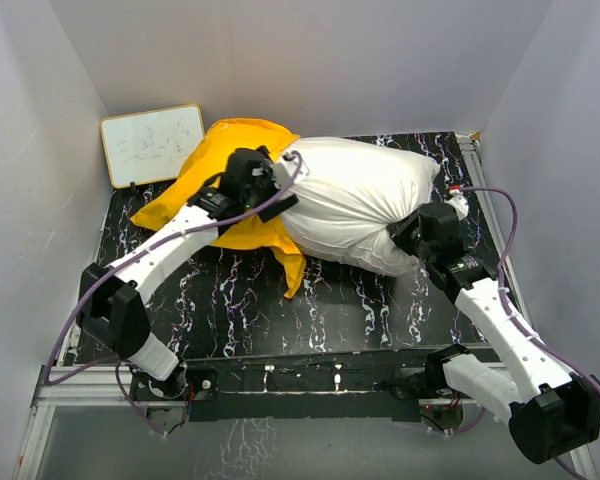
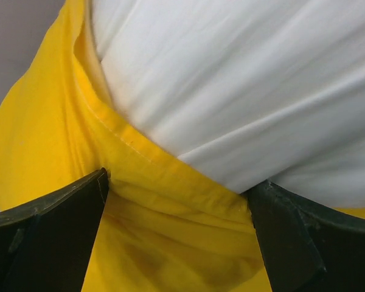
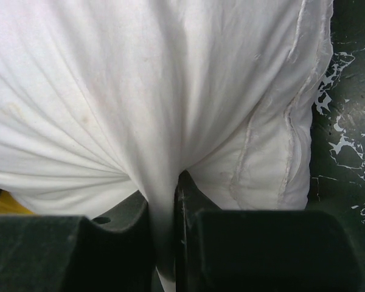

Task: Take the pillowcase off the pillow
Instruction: Remove the pillow from the pillowcase.

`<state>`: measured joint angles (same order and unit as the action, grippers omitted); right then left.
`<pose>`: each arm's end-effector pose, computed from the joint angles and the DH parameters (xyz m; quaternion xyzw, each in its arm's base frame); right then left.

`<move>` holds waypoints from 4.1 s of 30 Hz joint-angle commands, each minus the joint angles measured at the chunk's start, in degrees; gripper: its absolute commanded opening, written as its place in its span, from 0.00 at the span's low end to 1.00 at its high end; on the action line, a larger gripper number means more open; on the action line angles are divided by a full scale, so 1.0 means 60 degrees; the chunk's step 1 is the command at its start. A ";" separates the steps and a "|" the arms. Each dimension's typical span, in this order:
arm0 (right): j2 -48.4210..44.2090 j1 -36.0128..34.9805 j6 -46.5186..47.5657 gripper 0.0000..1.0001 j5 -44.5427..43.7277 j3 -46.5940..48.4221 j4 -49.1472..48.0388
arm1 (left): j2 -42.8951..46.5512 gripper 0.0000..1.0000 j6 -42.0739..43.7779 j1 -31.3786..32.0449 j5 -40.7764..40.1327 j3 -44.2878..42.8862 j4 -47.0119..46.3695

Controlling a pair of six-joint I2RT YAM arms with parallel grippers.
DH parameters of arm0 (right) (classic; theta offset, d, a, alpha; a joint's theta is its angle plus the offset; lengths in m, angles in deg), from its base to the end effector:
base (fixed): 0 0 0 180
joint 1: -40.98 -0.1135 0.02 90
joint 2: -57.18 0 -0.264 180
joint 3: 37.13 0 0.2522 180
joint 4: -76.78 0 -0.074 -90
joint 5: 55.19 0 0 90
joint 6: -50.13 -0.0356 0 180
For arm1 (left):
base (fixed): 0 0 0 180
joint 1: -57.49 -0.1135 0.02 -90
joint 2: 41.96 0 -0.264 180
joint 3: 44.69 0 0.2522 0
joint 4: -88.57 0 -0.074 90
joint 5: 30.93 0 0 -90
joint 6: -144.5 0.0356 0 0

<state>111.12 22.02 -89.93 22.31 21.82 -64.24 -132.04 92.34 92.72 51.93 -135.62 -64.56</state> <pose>0.1974 0.0597 0.2882 0.2845 0.8317 0.1853 0.4392 0.3054 -0.2103 0.3333 0.4774 0.6998 0.0648 0.5274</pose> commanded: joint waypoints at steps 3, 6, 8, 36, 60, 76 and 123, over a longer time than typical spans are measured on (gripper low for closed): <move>-0.0056 0.1608 0.0643 0.08 -0.0287 -0.0229 -0.0321 | 0.1143 0.94 0.0994 -0.2915 -0.0375 0.0843 -0.0050; -0.0054 0.2271 0.0771 0.08 0.0158 -0.0421 -0.0475 | 0.1268 0.94 0.1460 -0.3884 -0.0156 0.1492 -0.0342; -0.0044 0.2797 0.0940 0.08 0.0513 -0.0529 -0.0562 | 0.1189 0.93 0.1510 -0.4637 0.0103 0.1690 -0.0406; 0.0848 0.3886 0.1694 0.08 0.1525 0.0861 -0.0936 | 0.1674 0.97 0.4275 -0.8289 0.6197 0.1173 0.8178; 0.0821 0.3885 0.1569 0.08 0.2855 0.0619 -0.1367 | 0.2792 0.97 0.6412 -0.7728 0.8100 0.4427 0.3548; 0.1104 0.3916 0.1611 0.08 0.0962 0.1955 -0.1361 | 0.1498 0.00 0.3319 -0.8434 0.7583 0.2046 0.4353; 0.1354 0.5636 0.0515 0.08 0.4182 0.0808 -0.3673 | 0.1063 0.92 0.0103 -0.9539 0.9587 -0.1884 0.6329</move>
<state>122.04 58.07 -85.58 36.70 31.02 -70.71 -128.74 86.07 25.24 98.24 -150.15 -37.40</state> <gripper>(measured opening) 0.120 0.707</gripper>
